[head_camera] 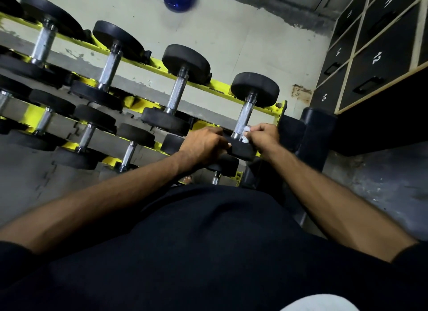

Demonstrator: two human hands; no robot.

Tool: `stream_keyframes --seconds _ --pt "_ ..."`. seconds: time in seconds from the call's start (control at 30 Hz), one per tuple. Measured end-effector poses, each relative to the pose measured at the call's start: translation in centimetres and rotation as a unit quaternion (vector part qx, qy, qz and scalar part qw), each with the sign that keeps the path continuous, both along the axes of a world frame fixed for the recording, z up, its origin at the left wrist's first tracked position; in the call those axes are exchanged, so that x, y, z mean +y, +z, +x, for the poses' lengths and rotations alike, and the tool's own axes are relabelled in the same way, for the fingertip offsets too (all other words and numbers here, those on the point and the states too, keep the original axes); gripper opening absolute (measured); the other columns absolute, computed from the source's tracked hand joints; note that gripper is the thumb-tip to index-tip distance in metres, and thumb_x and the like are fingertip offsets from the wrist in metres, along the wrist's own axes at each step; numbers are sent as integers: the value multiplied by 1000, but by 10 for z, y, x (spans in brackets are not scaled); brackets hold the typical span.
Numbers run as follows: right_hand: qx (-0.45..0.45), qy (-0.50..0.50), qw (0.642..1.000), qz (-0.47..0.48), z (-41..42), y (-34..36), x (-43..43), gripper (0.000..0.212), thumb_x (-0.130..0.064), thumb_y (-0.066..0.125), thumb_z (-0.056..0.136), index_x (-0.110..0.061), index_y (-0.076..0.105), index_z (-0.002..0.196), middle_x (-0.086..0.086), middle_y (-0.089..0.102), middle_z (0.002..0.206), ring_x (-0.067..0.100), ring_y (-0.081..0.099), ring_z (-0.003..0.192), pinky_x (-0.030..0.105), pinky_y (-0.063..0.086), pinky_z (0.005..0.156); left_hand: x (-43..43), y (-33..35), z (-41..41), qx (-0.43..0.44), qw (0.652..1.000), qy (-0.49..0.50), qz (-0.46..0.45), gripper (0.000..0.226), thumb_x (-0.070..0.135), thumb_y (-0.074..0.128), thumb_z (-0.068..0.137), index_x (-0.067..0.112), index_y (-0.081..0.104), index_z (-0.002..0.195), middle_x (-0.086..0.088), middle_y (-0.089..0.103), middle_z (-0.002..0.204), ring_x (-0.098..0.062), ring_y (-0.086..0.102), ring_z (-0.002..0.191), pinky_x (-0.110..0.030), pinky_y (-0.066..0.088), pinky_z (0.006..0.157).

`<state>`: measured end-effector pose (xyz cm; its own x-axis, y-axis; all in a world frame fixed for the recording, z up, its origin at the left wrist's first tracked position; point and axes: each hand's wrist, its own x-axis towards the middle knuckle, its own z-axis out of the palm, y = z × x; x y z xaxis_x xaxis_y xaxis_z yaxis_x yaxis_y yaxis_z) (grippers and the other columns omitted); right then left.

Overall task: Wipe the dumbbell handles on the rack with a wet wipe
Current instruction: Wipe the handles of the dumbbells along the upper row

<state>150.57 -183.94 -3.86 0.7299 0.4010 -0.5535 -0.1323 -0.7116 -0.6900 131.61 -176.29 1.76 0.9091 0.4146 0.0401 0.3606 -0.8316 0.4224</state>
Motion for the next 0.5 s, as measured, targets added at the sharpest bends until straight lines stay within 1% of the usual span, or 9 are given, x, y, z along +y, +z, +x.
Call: stream_keyframes --seconds 0.03,0.1,0.17,0.2,0.27,0.33,0.37,0.43,0.5 --pt "32 -40 998 22 3 1 4 24 -2 78 79 -18 63 68 5 70 87 15 65 67 23 53 49 0 1 0 -1 1000 3 -2 12 31 72 88 24 78 96 -5 62 88 -30 63 83 -29 41 55" --pt "75 -140 984 78 10 3 16 23 4 74 81 -15 62 75 10 69 97 19 68 70 24 55 47 -1 1 1 1 1000 7 -6 15 33 71 90 23 78 97 -4 62 91 -28 62 86 -29 38 58" --pt "77 -190 973 104 11 4 24 20 3 74 83 -14 63 83 10 67 96 20 68 68 24 57 48 -1 0 2 7 1000 12 -9 18 36 68 91 22 77 99 -4 62 94 -26 61 89 -30 41 60" --pt "77 -187 974 99 9 3 23 18 2 73 84 -14 64 84 9 67 94 19 66 65 23 57 48 -1 0 2 9 1000 12 -9 18 36 68 91 22 77 99 -4 62 94 -26 61 89 -31 43 60" --pt "99 -142 982 69 4 1 12 18 4 71 83 -13 68 81 9 69 89 16 64 58 23 56 48 1 -1 1 8 1000 7 -6 16 35 69 90 23 77 98 -3 62 92 -27 62 86 -30 42 58" --pt "132 -80 988 26 4 1 2 20 9 69 81 -10 72 79 10 72 85 16 65 58 28 60 59 1 -1 1 8 1000 2 -1 15 35 70 89 25 77 98 -2 62 90 -26 62 83 -28 40 57" --pt "141 -73 987 23 8 2 2 21 11 67 80 -9 73 79 12 73 85 17 66 60 29 61 60 2 -1 1 9 1000 3 -1 15 35 70 89 25 77 98 -2 63 90 -26 63 83 -28 41 58" --pt "140 -114 982 57 19 7 11 23 14 62 81 -6 72 82 14 72 91 21 69 66 25 59 53 2 -1 3 12 1000 5 -3 16 37 69 90 25 77 97 -2 63 90 -26 63 84 -29 44 59" --pt "131 -163 973 101 25 12 25 21 16 62 83 -1 71 92 11 69 95 24 71 78 27 61 61 2 -1 3 15 1000 7 -3 17 37 69 90 25 77 97 -1 62 91 -25 62 84 -30 47 59"
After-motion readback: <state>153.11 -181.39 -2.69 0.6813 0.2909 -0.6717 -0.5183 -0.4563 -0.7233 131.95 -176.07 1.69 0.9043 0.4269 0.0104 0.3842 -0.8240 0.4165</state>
